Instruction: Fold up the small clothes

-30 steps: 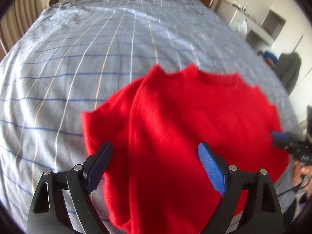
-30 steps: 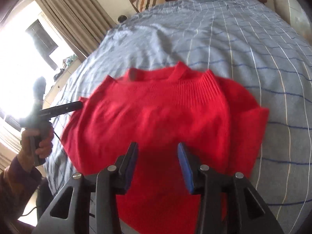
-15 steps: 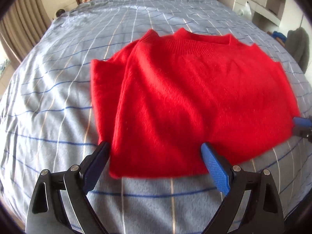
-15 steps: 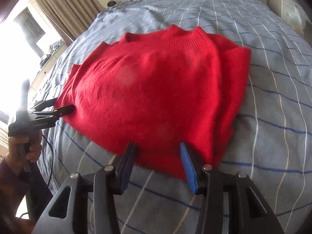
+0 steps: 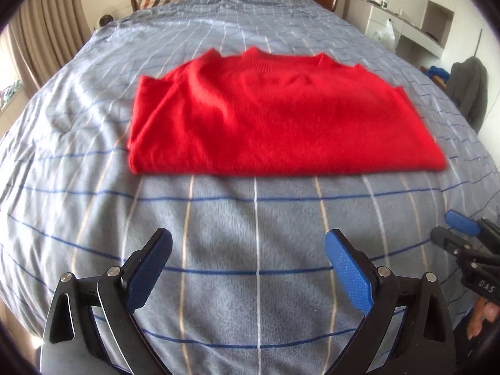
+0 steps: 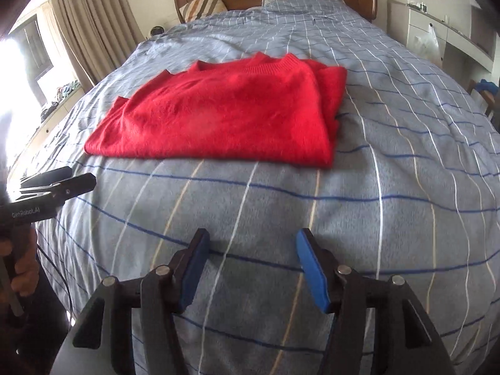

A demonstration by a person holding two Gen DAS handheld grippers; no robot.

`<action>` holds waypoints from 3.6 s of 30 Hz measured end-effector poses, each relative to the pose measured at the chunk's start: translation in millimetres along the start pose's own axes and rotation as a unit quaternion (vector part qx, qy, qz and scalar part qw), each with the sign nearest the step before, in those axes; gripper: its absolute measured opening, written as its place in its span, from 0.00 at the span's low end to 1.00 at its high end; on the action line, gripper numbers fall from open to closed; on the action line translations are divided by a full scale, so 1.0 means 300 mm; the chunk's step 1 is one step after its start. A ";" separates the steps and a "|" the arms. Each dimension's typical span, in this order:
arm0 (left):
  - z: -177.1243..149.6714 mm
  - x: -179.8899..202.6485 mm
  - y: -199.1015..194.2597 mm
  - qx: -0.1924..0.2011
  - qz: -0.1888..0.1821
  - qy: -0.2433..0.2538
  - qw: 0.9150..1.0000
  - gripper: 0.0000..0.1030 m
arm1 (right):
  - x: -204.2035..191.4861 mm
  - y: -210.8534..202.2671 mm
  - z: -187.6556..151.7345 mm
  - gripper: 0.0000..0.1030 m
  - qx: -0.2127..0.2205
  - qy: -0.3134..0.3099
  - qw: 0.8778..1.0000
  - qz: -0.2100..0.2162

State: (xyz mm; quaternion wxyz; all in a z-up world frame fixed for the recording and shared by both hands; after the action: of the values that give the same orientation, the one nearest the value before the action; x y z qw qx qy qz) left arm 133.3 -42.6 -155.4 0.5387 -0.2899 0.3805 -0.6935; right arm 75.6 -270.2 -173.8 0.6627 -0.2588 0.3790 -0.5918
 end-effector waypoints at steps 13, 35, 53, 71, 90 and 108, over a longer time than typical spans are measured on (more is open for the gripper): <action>-0.049 0.008 0.056 0.043 0.029 0.007 0.999 1.00 | -0.019 0.045 -0.054 0.67 0.036 -0.011 0.999 -0.030; -0.064 0.014 0.059 0.040 0.027 0.007 0.999 0.99 | -0.029 0.057 -0.064 0.68 0.040 -0.020 0.998 -0.044; -0.053 0.010 0.071 0.025 0.024 0.005 0.999 0.99 | -0.031 0.062 -0.060 0.68 0.037 -0.017 0.998 -0.052; 0.007 -0.193 -0.089 0.115 -0.005 -0.046 0.992 0.99 | 0.161 -0.059 0.303 0.67 0.041 0.046 0.998 0.019; -0.052 -0.390 -0.028 0.118 0.013 -0.105 0.987 0.99 | -0.019 0.129 0.714 0.12 -0.010 0.096 0.993 0.075; -0.130 -0.553 -0.052 0.114 0.057 -0.132 0.983 0.99 | -0.696 0.241 0.735 0.33 -0.052 -0.031 0.963 0.262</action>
State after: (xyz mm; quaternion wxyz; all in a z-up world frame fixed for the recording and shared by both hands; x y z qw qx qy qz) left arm 135.2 128.3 -162.0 0.6525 -0.2935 0.2401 -0.6561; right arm 293.8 -76.8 -62.5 0.7919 -0.2028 0.4427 -0.3685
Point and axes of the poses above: each gripper's, at about its wrist camera, not at the fingertips, and y roughly the way its jaws point, x to its right, z to its top, the point moved 4 cm from there along y, roughly the way its jaws point, and after that the axes turned 1 degree about z, right-handed, at the moved point
